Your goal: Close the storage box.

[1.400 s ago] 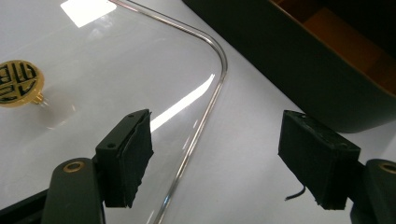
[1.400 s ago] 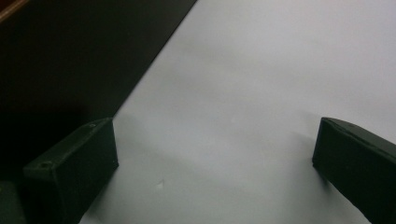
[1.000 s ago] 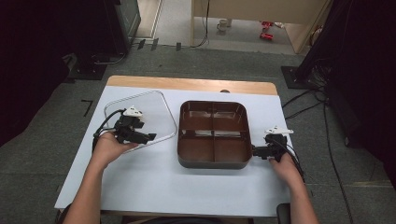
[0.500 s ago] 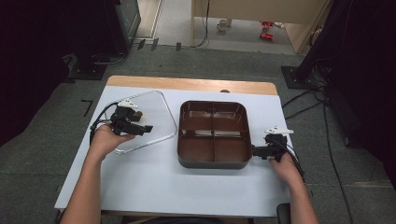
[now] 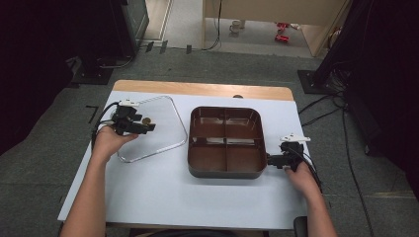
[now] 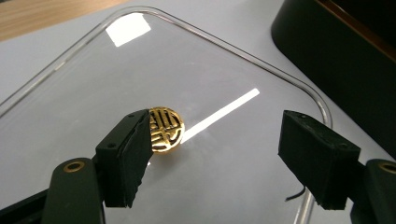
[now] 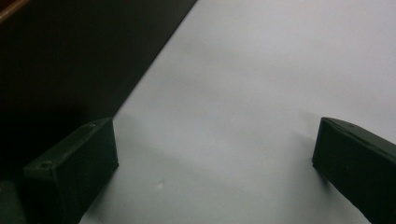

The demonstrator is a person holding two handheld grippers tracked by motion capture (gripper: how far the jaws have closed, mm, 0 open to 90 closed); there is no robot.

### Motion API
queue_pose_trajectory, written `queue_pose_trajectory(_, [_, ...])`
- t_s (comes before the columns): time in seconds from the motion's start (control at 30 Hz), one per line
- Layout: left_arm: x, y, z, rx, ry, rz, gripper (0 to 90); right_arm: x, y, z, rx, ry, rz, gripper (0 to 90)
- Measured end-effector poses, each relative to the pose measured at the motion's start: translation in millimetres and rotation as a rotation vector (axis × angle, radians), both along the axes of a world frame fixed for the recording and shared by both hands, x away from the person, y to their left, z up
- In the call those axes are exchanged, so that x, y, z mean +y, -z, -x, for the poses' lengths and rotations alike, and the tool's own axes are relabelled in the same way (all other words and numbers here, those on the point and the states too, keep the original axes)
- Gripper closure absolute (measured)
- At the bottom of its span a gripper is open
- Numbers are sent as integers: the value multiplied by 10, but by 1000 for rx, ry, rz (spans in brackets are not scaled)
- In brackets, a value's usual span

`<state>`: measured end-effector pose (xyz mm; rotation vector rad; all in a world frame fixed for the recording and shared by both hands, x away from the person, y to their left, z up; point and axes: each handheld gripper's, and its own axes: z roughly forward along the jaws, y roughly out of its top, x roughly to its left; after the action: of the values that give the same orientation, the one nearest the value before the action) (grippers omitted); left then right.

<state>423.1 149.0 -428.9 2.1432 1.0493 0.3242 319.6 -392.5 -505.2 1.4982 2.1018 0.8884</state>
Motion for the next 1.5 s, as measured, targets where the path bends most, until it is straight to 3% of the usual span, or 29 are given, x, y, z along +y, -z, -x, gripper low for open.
queue_pose_trajectory(0.3, [98,138,-176,-11,-44,2,261,0,0,-1,0,0,0,0])
queue_pose_trajectory(0.47, [80,288,-230,27,-48,8,263,0,0,0,0,0,0,0])
queue_pose_trajectory(0.7, [-9,442,-260,56,-33,-24,391,0,0,0,0,0,0,0])
queue_pose_trajectory(0.9, [34,450,-241,19,-71,-39,577,0,0,0,0,0,-1,0])
queue_pose_trajectory(1.13, [25,459,-224,-5,-62,-56,589,0,0,0,0,0,0,0])
queue_pose_trajectory(1.37, [-6,402,-238,23,-70,-88,593,0,0,0,0,0,0,0])
queue_pose_trajectory(1.5, [11,359,-238,43,-69,-73,595,0,0,0,0,0,0,0])
